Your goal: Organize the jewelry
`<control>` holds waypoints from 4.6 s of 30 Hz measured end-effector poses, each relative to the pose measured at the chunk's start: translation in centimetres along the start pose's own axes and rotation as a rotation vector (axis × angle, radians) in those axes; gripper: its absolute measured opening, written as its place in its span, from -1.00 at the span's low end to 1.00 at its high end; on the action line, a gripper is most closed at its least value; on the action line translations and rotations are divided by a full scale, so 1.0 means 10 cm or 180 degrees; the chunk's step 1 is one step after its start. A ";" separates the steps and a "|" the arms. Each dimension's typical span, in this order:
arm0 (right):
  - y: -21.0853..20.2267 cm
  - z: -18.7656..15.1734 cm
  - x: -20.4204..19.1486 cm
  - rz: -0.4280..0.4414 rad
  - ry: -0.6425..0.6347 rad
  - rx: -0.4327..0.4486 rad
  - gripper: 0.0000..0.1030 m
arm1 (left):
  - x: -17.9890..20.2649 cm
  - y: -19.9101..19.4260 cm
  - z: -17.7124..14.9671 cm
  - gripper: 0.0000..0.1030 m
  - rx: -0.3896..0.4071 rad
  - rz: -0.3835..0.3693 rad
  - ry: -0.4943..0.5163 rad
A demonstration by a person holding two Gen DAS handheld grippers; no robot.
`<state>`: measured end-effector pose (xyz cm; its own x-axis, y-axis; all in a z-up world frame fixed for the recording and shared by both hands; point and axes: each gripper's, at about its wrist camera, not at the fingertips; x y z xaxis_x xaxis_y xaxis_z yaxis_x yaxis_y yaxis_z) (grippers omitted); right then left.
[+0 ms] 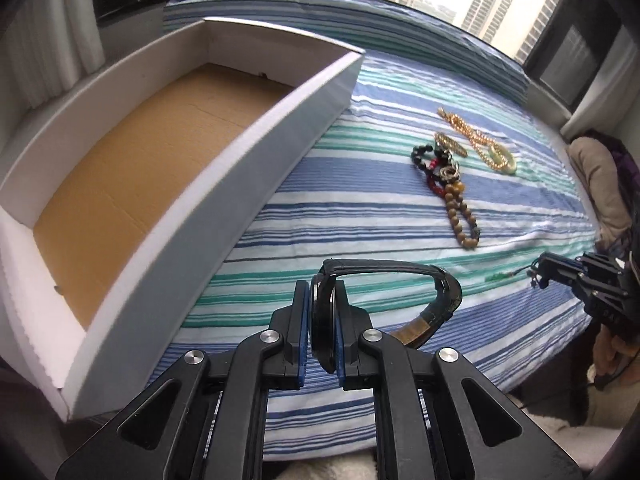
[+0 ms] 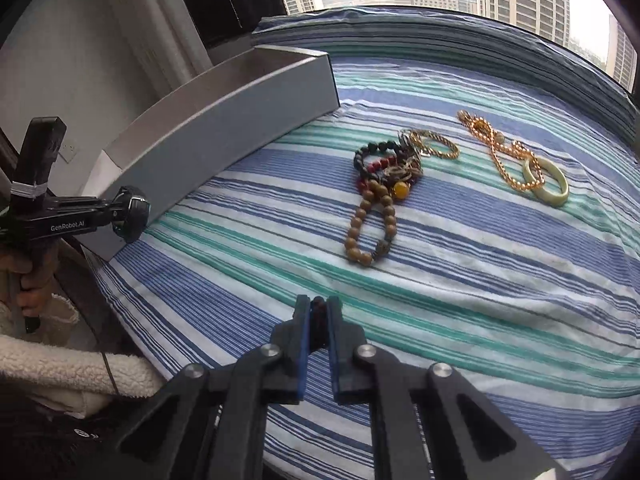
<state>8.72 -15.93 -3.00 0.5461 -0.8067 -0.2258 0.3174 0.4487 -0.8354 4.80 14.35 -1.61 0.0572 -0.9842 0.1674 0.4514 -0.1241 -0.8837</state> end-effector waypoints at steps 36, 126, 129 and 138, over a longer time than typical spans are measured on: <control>0.34 2.08 -1.92 0.0457 -0.0776 0.0758 0.50 | -0.94 -0.95 0.26 0.98 0.1444 0.1376 -0.0925; -0.42 -0.60 0.10 -0.1267 0.0637 0.0596 0.63 | 1.43 0.28 -0.37 0.99 0.0318 0.0261 0.0658; -0.41 -0.63 0.13 -0.1259 0.0676 0.0575 0.63 | 1.49 0.33 -0.35 0.99 0.0284 0.0201 0.0710; -0.48 -0.72 0.28 -0.1315 0.0830 0.0591 0.63 | 1.79 0.60 -0.20 0.99 0.0175 -0.0207 0.0998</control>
<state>3.13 -23.12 -3.27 0.1426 -0.9892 -0.0332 0.6106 0.1143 -0.7836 6.71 -4.23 -4.79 -0.2465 -0.9664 0.0723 0.4930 -0.1893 -0.8492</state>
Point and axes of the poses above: each gripper's, at about its wrist camera, not at the fingertips, and y roughly the way its jaws point, x to its right, z to its top, and after that the axes turned 2 degrees about -x, right-handed
